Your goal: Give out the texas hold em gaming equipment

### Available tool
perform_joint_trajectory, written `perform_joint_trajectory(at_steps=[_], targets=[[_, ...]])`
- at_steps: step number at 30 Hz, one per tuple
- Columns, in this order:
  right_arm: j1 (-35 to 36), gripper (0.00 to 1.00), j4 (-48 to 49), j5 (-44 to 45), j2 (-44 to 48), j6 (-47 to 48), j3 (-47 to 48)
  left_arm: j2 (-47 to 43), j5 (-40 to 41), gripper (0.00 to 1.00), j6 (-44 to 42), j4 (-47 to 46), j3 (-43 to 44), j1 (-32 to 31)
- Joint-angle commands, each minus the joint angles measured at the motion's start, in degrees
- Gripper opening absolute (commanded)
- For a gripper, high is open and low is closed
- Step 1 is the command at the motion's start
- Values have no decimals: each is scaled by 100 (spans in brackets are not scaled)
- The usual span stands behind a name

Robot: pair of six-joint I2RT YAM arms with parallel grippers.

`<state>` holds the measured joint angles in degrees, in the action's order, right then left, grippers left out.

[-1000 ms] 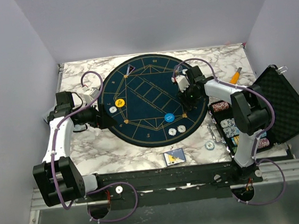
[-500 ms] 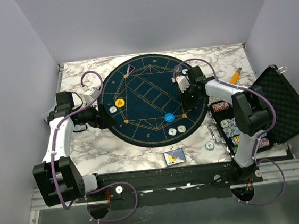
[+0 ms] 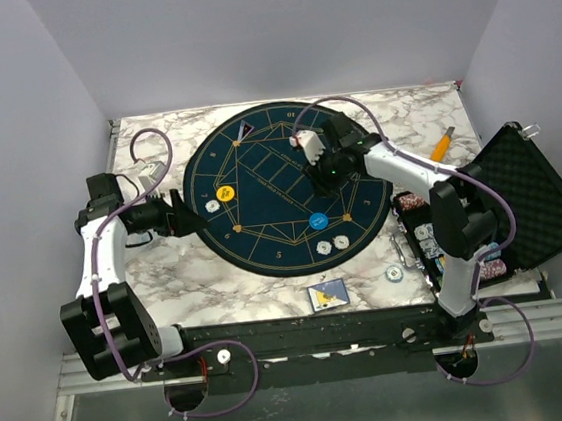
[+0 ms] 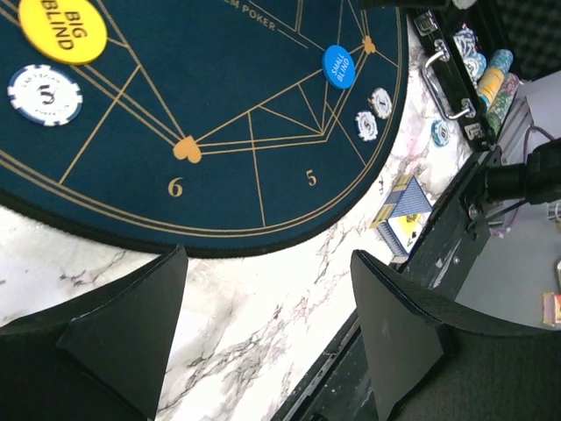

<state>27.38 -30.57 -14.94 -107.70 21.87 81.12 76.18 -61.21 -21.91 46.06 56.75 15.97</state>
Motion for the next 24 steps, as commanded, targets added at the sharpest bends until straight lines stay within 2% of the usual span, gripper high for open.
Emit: perform_joint_trajectory(at_steps=[1,12,18,24], targets=[[539,33,-2,-260,-428,-202,577,119,-420,78,7,78,167,334],[1827,33,297,-251,-2006,-494,2525,365,-693,78,135,67,179,1238],[2216,33,583,-207,-2738,-704,3445,491,-863,78,171,69,196,1620],[2393,33,631,-194,-3350,-814,4248,490,-960,78,126,74,152,1708]])
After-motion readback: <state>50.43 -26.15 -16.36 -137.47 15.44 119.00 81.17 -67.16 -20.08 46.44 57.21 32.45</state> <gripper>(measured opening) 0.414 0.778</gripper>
